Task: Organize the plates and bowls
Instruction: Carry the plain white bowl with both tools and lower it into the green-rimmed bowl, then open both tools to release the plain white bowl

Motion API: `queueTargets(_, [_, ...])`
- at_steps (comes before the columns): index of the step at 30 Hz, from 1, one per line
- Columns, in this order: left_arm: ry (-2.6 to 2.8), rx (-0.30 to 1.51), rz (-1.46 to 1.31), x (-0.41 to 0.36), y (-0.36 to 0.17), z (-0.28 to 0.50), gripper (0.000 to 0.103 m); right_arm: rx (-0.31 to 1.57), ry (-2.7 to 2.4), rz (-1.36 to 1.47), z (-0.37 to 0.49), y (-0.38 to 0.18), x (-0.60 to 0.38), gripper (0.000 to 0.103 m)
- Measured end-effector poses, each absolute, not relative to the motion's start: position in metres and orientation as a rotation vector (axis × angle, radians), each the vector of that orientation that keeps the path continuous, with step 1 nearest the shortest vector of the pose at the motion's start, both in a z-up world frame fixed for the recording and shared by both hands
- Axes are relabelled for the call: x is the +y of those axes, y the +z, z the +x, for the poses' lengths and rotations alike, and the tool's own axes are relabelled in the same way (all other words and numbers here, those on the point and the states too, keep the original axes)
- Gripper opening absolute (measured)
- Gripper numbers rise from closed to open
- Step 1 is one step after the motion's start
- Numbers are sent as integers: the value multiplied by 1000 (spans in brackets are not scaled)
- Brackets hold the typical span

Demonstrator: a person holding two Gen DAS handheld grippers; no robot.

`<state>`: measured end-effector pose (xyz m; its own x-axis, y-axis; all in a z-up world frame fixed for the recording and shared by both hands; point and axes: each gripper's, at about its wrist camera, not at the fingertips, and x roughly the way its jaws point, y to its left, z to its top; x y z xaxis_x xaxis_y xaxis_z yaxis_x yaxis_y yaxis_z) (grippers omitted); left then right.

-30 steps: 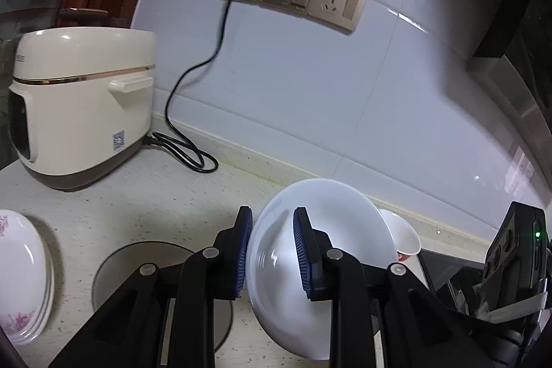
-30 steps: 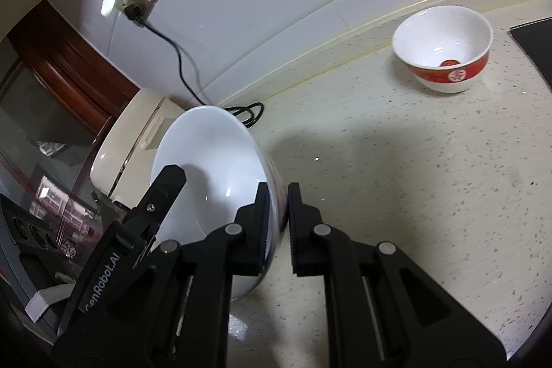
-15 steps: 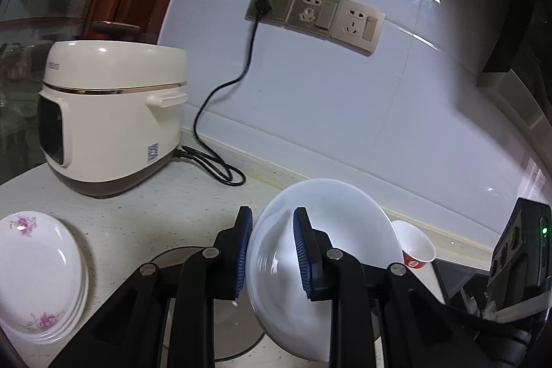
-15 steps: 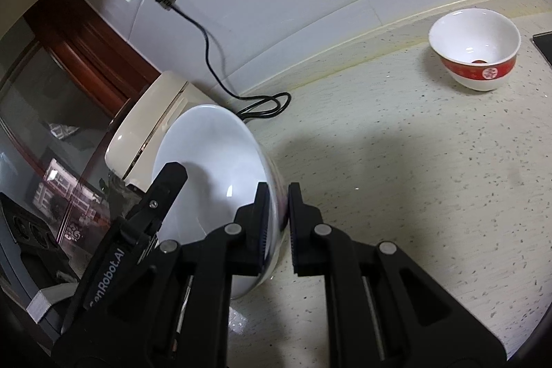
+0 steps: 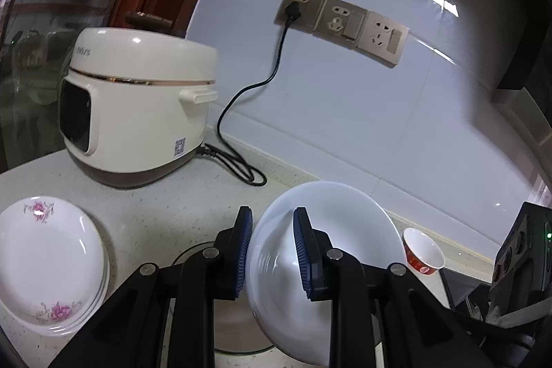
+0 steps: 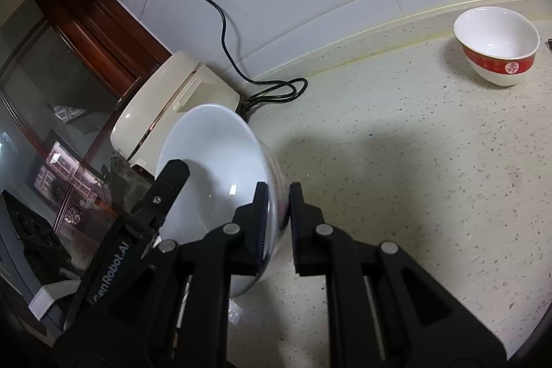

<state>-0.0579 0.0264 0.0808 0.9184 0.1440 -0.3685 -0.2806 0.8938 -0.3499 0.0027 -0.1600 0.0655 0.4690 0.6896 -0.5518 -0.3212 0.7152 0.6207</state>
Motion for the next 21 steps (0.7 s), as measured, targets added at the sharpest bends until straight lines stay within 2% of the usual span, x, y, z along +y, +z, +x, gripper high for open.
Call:
queueTargets(8, [264, 354, -440, 36, 77, -61, 25, 906, 669, 439, -2, 60, -147, 16])
queueTargets(21, [319, 417, -539, 58, 62, -64, 31, 939, 703, 379, -9, 55, -123, 20])
